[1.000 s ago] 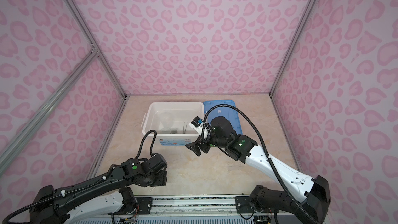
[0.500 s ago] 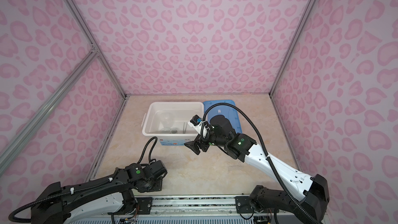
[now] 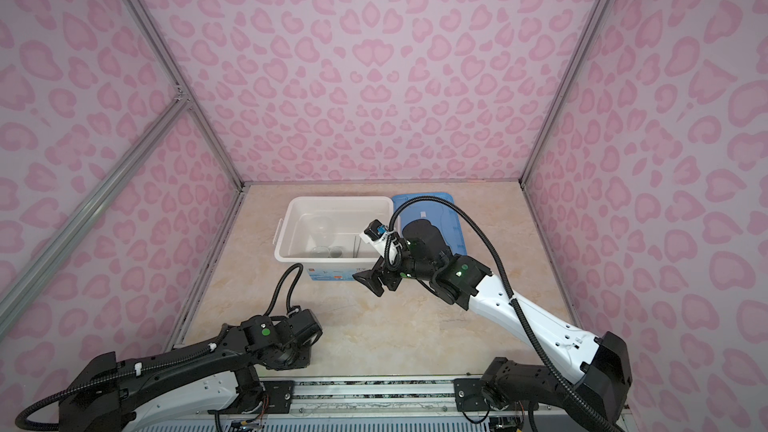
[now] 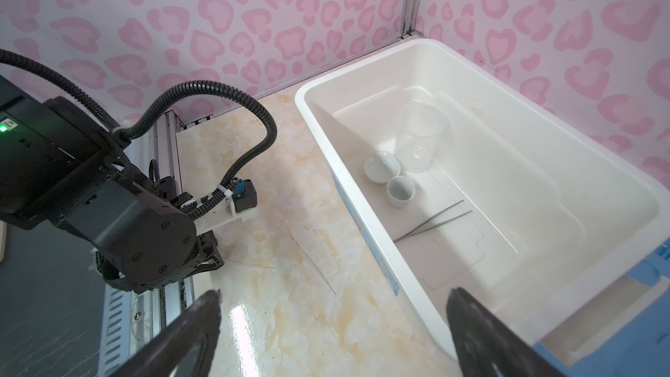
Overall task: Organize the chemistry lab equipment
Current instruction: 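Close the left gripper on the clear plastic pipette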
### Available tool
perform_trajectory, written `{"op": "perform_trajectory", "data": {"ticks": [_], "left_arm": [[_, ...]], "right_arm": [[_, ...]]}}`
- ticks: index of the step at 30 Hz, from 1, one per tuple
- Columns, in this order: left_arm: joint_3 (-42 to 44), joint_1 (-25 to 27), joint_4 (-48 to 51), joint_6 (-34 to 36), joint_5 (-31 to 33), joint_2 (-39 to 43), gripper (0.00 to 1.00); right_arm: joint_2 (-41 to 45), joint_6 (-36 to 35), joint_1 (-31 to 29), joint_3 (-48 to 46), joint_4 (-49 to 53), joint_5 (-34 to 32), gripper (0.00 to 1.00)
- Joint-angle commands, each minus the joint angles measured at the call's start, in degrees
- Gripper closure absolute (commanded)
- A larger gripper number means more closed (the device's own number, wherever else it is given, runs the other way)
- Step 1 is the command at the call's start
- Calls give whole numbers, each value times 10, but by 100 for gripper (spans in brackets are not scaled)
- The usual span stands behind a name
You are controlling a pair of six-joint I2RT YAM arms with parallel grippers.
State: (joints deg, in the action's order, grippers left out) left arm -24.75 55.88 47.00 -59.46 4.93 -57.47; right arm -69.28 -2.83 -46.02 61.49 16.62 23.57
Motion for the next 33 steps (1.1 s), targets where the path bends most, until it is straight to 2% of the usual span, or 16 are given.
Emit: {"op": "perform_trajectory", "data": {"ticks": [1, 9, 12, 24, 33], "left_arm": [[9, 0, -41, -6, -15, -9, 69], [4, 0, -76, -8, -12, -27, 83], [3, 0, -79, -5, -12, -39, 91], [-19, 1, -77, 1, 3, -53, 97], [-70, -4, -24, -10, 58, 34, 97]], "right_arm": [[-4, -7, 0, 3, -12, -3, 2], [-6, -9, 0, 1, -9, -6, 2], [-5, -11, 0, -1, -7, -9, 2], [10, 0, 2, -10, -17, -27, 2], [29, 25, 37, -26, -27, -8, 3]]}}
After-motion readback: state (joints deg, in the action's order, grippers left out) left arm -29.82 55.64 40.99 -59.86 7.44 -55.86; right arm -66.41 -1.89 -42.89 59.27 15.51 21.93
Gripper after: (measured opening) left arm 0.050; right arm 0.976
